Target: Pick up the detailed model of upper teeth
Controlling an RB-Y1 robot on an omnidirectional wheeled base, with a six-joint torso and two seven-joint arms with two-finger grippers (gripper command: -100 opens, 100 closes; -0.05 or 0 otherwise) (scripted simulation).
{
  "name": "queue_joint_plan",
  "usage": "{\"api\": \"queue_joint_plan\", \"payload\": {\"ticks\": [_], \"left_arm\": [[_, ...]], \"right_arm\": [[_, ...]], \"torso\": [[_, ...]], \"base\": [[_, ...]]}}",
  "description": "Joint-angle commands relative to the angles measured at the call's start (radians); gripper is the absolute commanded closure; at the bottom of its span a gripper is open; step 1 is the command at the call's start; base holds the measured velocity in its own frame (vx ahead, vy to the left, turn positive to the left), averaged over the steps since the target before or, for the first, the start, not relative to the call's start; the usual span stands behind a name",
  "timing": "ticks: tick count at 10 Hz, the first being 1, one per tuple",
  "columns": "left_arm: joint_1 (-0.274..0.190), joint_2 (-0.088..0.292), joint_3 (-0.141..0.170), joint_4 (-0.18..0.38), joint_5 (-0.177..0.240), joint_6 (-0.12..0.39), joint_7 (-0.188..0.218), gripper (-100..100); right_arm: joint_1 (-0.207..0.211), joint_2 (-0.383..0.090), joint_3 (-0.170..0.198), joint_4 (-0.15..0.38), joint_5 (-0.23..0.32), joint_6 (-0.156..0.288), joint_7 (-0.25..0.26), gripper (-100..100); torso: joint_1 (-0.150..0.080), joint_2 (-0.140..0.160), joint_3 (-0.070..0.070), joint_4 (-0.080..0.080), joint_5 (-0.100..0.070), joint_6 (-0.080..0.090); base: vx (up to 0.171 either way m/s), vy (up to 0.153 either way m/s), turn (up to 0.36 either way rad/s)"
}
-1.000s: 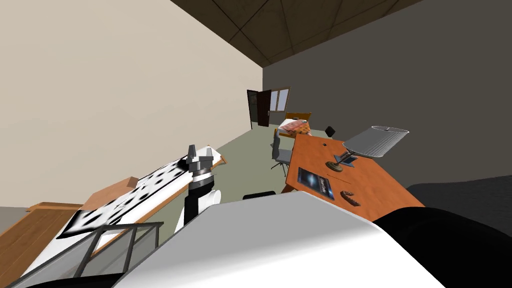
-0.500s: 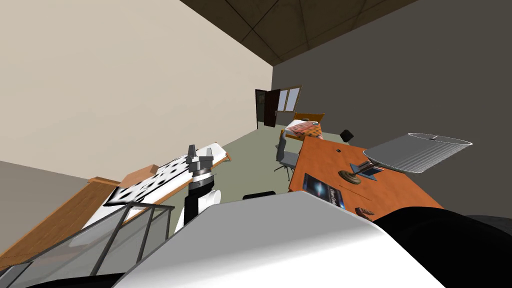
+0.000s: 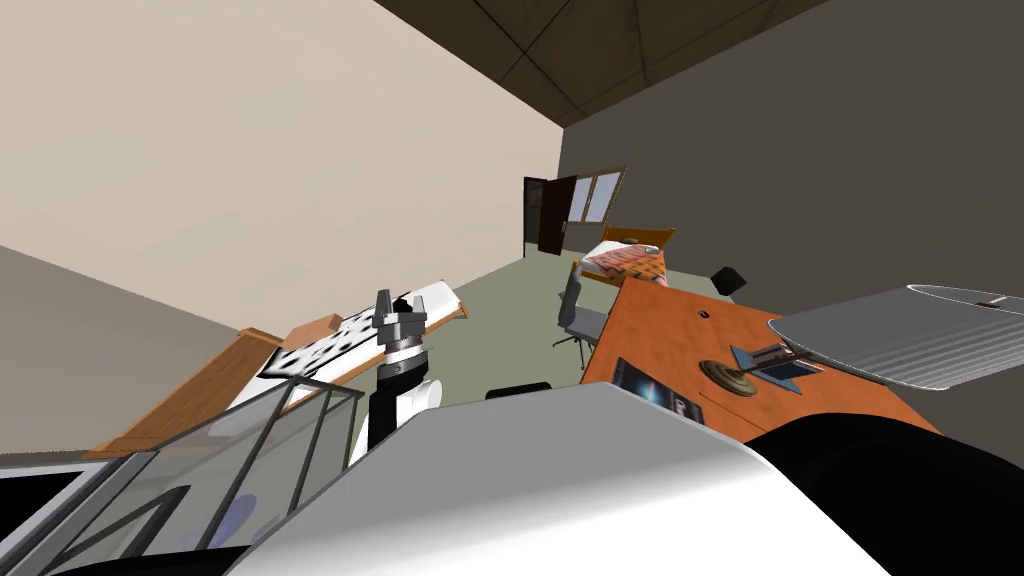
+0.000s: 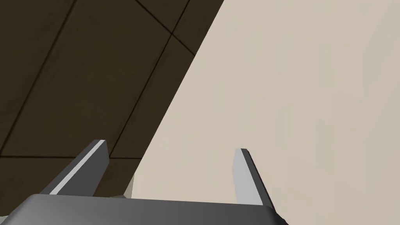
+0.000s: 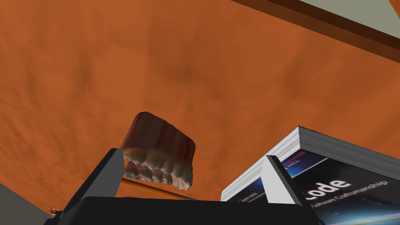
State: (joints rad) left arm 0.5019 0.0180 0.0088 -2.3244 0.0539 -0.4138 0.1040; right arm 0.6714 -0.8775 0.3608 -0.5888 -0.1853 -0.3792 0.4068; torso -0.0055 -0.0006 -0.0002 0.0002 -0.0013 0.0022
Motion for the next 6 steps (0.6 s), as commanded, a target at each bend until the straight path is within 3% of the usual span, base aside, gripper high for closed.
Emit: {"api": "queue_joint_plan", "payload": {"ticks": [1, 3, 5, 6], "left_arm": [[0.000, 0.000, 0.000, 0.000, 0.000, 0.000, 0.000, 0], [0.000, 0.000, 0.000, 0.000, 0.000, 0.000, 0.000, 0], [0.000, 0.000, 0.000, 0.000, 0.000, 0.000, 0.000, 0], [0.000, 0.000, 0.000, 0.000, 0.000, 0.000, 0.000, 0]], "right_arm": [[-0.015, -0.002, 0.013, 0.030, 0.003, -0.012, -0.009, -100], [-0.026, -0.010, 0.025, 0.053, 0.004, -0.009, 0.002, -100], [-0.065, -0.008, 0.061, 0.099, 0.007, -0.005, 0.028, -100], [-0.057, -0.009, 0.052, 0.093, 0.007, -0.008, 0.020, -100]], "torso": [[0.000, 0.000, 0.000, 0.000, 0.000, 0.000], [0.003, 0.000, 0.000, 0.000, 0.001, -0.001], [0.001, -0.001, 0.000, 0.000, 0.000, -0.001], [-0.002, -0.001, 0.000, 0.000, 0.000, -0.001]], "base": [[0.006, -0.031, -0.048], [0.006, -0.028, 0.103], [0.018, -0.096, 0.225], [0.002, -0.061, 0.052]]}}
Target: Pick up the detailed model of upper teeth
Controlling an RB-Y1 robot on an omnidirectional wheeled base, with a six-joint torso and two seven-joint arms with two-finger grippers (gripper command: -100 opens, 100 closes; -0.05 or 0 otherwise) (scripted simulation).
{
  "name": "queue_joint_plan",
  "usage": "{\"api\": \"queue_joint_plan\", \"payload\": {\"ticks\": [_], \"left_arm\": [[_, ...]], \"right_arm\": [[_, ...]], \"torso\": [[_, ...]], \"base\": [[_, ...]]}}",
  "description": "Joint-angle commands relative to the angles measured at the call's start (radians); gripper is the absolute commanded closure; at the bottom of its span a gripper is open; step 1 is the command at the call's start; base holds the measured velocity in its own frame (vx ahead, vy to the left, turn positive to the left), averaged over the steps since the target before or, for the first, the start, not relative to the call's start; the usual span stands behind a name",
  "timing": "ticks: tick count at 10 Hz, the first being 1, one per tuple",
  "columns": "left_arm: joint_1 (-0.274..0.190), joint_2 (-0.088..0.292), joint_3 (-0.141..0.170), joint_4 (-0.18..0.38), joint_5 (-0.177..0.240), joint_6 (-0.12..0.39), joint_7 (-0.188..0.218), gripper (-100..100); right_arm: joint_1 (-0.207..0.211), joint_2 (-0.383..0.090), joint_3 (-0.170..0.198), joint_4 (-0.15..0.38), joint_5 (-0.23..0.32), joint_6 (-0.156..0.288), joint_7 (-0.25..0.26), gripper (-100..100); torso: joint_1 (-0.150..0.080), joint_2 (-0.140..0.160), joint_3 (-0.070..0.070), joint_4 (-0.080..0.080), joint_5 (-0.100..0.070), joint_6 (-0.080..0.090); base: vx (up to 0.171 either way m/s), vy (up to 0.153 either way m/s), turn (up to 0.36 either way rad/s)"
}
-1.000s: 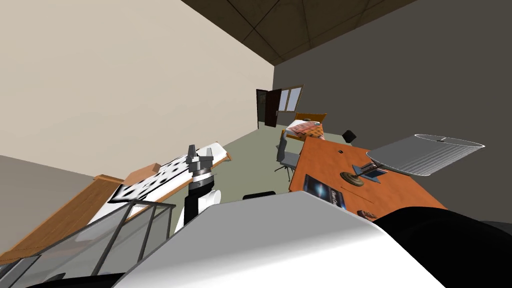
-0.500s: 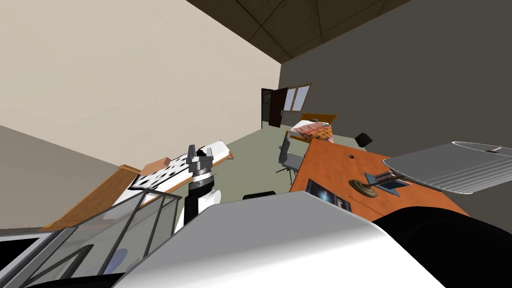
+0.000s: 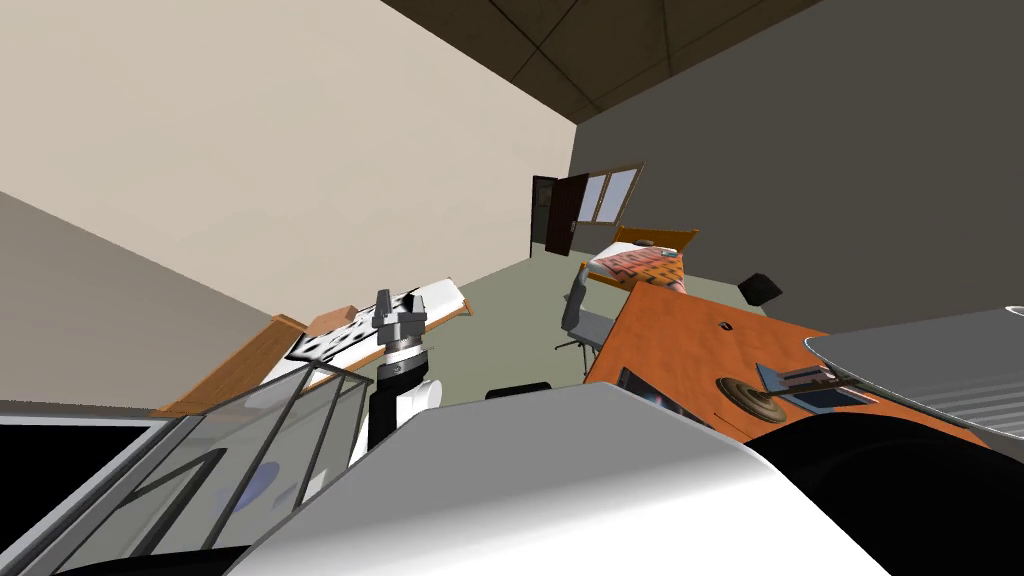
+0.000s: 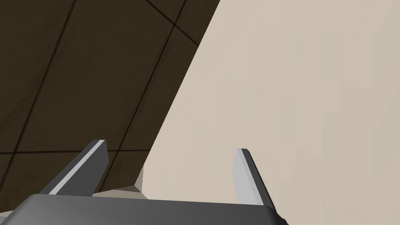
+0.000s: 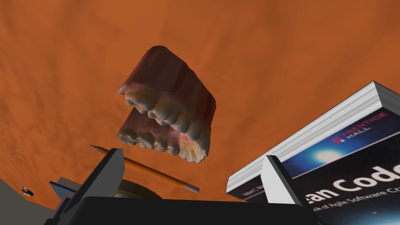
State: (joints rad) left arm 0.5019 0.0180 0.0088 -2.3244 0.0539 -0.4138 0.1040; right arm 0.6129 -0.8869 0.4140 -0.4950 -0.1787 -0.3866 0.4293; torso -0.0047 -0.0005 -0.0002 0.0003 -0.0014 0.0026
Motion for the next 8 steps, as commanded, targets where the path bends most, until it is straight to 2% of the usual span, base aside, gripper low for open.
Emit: {"api": "queue_joint_plan", "payload": {"ticks": [1, 2, 3, 8], "left_arm": [[0.000, 0.000, 0.000, 0.000, 0.000, 0.000, 0.000, 0], [0.000, 0.000, 0.000, 0.000, 0.000, 0.000, 0.000, 0], [0.000, 0.000, 0.000, 0.000, 0.000, 0.000, 0.000, 0], [0.000, 0.000, 0.000, 0.000, 0.000, 0.000, 0.000, 0]], "right_arm": [[0.000, 0.000, 0.000, 0.000, 0.000, 0.000, 0.000, 0], [-0.031, -0.003, 0.017, 0.001, 0.026, 0.030, -0.049, -100], [-0.031, -0.003, 0.017, 0.001, 0.026, 0.030, -0.049, -100], [-0.108, -0.010, 0.060, 0.005, 0.092, 0.105, -0.170, -100]], "torso": [[0.000, 0.000, 0.000, 0.000, 0.000, 0.000], [0.003, 0.000, 0.000, 0.000, 0.001, 0.000], [0.004, 0.004, 0.002, 0.001, 0.001, -0.001], [0.005, 0.007, 0.004, 0.002, 0.001, 0.000]], "base": [[0.002, -0.011, -0.005], [-0.075, -0.010, 0.102], [-0.095, 0.003, 0.079], [-0.099, 0.006, 0.074]]}}
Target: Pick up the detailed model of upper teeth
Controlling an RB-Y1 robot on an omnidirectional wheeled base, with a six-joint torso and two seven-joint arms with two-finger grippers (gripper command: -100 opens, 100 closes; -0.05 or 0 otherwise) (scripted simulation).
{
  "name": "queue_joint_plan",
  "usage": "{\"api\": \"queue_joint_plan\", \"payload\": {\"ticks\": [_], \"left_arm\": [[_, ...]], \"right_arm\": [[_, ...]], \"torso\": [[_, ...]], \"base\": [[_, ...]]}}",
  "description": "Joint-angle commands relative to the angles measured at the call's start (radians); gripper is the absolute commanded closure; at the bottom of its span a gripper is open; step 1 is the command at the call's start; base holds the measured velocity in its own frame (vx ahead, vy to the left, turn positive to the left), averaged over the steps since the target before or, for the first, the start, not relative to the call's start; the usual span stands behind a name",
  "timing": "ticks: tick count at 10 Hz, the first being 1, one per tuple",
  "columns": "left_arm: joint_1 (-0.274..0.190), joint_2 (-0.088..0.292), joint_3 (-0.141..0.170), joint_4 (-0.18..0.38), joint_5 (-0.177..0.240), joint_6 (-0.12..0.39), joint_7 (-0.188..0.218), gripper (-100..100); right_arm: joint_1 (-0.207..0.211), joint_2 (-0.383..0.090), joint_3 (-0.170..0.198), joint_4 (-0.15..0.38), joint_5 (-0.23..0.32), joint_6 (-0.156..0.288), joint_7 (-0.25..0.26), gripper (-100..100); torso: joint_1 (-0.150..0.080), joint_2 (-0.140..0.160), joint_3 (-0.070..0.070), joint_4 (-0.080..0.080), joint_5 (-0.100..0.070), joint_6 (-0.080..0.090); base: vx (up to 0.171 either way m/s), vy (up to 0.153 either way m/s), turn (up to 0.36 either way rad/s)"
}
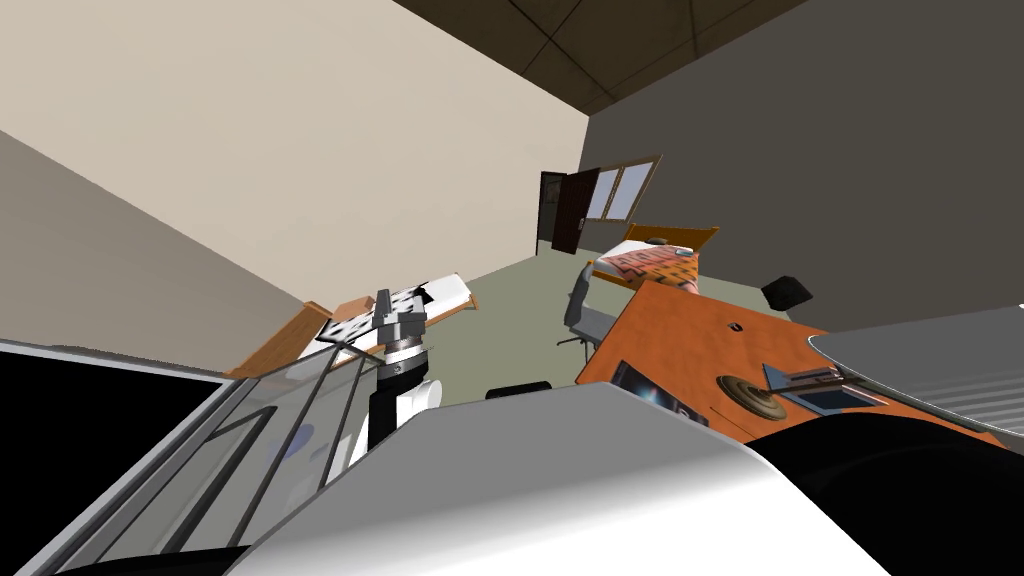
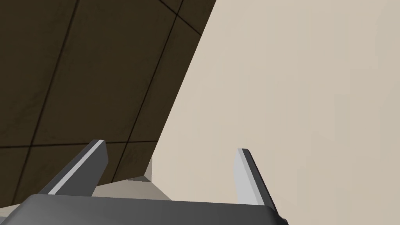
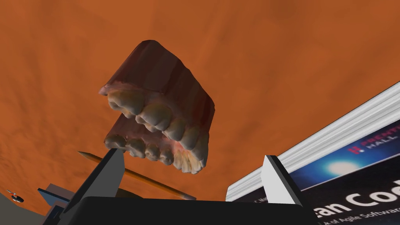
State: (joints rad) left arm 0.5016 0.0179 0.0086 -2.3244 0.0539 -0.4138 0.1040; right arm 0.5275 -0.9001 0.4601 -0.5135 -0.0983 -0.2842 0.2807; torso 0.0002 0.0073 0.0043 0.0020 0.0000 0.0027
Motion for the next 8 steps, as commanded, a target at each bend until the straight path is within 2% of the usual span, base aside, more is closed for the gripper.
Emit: {"api": "queue_joint_plan", "payload": {"ticks": [1, 3, 6, 7, 8], "left_arm": [[0.000, 0.000, 0.000, 0.000, 0.000, 0.000, 0.000, 0], [0.000, 0.000, 0.000, 0.000, 0.000, 0.000, 0.000, 0], [0.000, 0.000, 0.000, 0.000, 0.000, 0.000, 0.000, 0], [0.000, 0.000, 0.000, 0.000, 0.000, 0.000, 0.000, 0], [0.000, 0.000, 0.000, 0.000, 0.000, 0.000, 0.000, 0]], "right_arm": [[-0.038, 0.002, 0.022, 0.024, 0.025, 0.018, -0.046, -100], [-0.069, -0.001, 0.039, 0.026, 0.051, 0.048, -0.094, -100], [-0.063, -0.003, 0.035, 0.013, 0.049, 0.057, -0.092, -100], [-0.064, -0.002, 0.036, 0.015, 0.049, 0.055, -0.093, 100], [-0.064, -0.002, 0.036, 0.015, 0.049, 0.055, -0.093, 100]], "torso": [[0.000, 0.000, 0.000, 0.000, 0.000, 0.000], [0.000, 0.000, 0.000, 0.000, 0.000, 0.000], [0.000, -0.005, -0.003, -0.001, 0.000, 0.000], [0.000, -0.006, -0.004, -0.001, 0.000, 0.000], [0.000, -0.007, -0.004, -0.002, 0.000, 0.000]], "base": [[-0.111, 0.005, 0.068], [-0.109, 0.003, 0.086], [-0.027, 0.006, 0.004], [0.000, 0.000, 0.000], [0.000, 0.002, 0.011]]}}
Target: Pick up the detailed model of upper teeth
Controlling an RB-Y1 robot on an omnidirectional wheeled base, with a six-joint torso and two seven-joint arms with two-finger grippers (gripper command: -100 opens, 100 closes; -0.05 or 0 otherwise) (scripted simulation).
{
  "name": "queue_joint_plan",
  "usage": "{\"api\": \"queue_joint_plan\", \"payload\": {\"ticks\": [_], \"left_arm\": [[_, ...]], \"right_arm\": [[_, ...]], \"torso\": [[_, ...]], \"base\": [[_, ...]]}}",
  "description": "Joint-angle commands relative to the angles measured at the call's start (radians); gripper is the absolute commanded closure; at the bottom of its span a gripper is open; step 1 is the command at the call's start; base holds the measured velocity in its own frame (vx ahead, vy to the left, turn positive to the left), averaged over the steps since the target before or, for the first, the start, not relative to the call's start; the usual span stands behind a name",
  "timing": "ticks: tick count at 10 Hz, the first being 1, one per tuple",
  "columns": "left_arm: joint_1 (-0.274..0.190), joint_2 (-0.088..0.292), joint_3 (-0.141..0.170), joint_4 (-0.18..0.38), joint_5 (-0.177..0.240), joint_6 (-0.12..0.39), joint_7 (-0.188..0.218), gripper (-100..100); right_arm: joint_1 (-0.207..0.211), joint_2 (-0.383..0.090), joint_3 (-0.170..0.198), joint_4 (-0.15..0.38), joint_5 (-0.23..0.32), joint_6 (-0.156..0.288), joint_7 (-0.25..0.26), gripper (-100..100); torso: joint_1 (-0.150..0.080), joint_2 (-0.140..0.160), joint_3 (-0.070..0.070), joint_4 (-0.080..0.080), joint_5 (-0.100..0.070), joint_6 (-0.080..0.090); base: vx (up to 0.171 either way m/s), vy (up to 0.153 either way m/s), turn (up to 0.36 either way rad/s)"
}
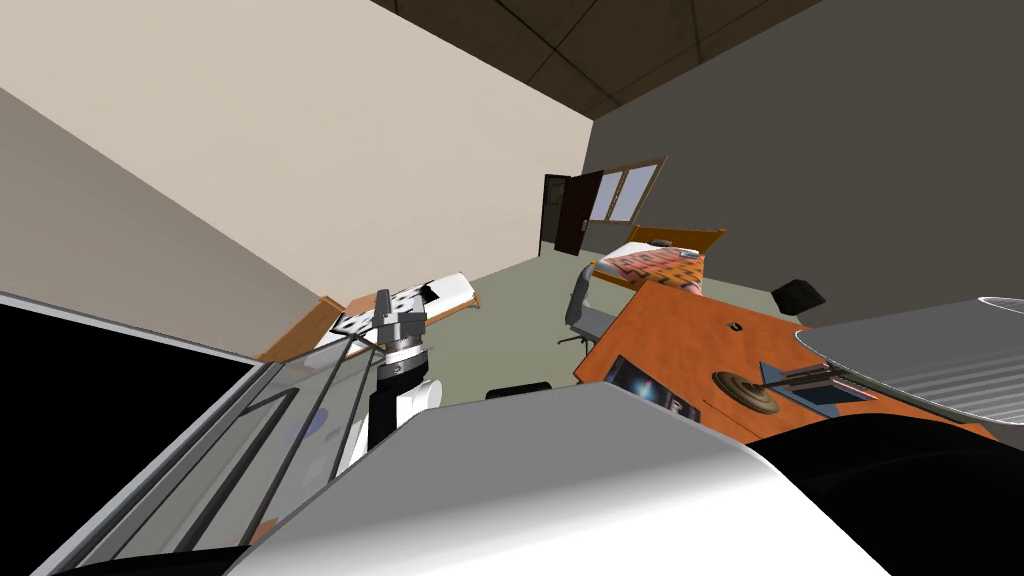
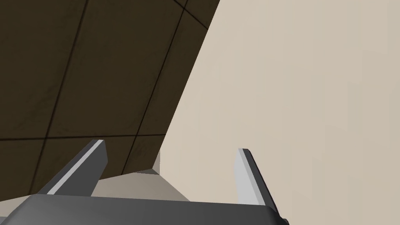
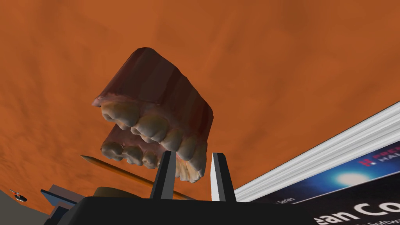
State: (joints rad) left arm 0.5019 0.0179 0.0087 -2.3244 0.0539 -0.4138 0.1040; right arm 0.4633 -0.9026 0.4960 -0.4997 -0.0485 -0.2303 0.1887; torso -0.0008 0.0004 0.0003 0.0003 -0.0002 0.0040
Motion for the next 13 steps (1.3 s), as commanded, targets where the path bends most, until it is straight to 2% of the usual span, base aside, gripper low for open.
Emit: {"api": "queue_joint_plan", "payload": {"ticks": [1, 3, 4, 5, 6, 13], "left_arm": [[0.000, 0.000, 0.000, 0.000, 0.000, 0.000, 0.000, 0], [0.000, 0.000, 0.000, 0.000, 0.000, 0.000, 0.000, 0], [0.000, 0.000, 0.000, 0.000, 0.000, 0.000, 0.000, 0], [0.000, 0.000, 0.000, 0.000, 0.000, 0.000, 0.000, 0], [0.000, 0.000, 0.000, 0.000, 0.000, 0.000, 0.000, 0], [0.000, 0.000, 0.000, 0.000, 0.000, 0.000, 0.000, 0]], "right_arm": [[0.000, 0.000, 0.000, 0.000, 0.000, 0.000, 0.000, 100], [0.001, 0.000, 0.001, 0.000, 0.000, 0.000, 0.001, 100], [0.001, 0.000, 0.001, 0.000, 0.001, 0.000, 0.001, 0], [0.026, 0.005, -0.014, 0.010, -0.025, -0.036, 0.046, 100], [0.026, 0.005, -0.014, 0.010, -0.025, -0.036, 0.046, 100], [0.134, 0.014, -0.074, 0.005, -0.117, -0.141, 0.216, 100]], "torso": [[0.000, 0.000, 0.000, 0.000, 0.000, 0.000], [0.000, 0.000, 0.000, 0.000, 0.000, 0.000], [0.000, 0.000, 0.000, 0.000, 0.000, 0.000], [0.000, 0.000, 0.000, 0.000, 0.000, 0.000], [0.000, -0.003, -0.001, 0.000, 0.000, 0.001], [0.001, -0.006, -0.003, -0.001, 0.001, 0.001]], "base": [[0.000, 0.000, 0.000], [0.000, 0.000, 0.000], [0.000, 0.000, 0.000], [0.078, -0.003, -0.094], [0.104, -0.007, -0.085], [0.103, -0.008, -0.078]]}}
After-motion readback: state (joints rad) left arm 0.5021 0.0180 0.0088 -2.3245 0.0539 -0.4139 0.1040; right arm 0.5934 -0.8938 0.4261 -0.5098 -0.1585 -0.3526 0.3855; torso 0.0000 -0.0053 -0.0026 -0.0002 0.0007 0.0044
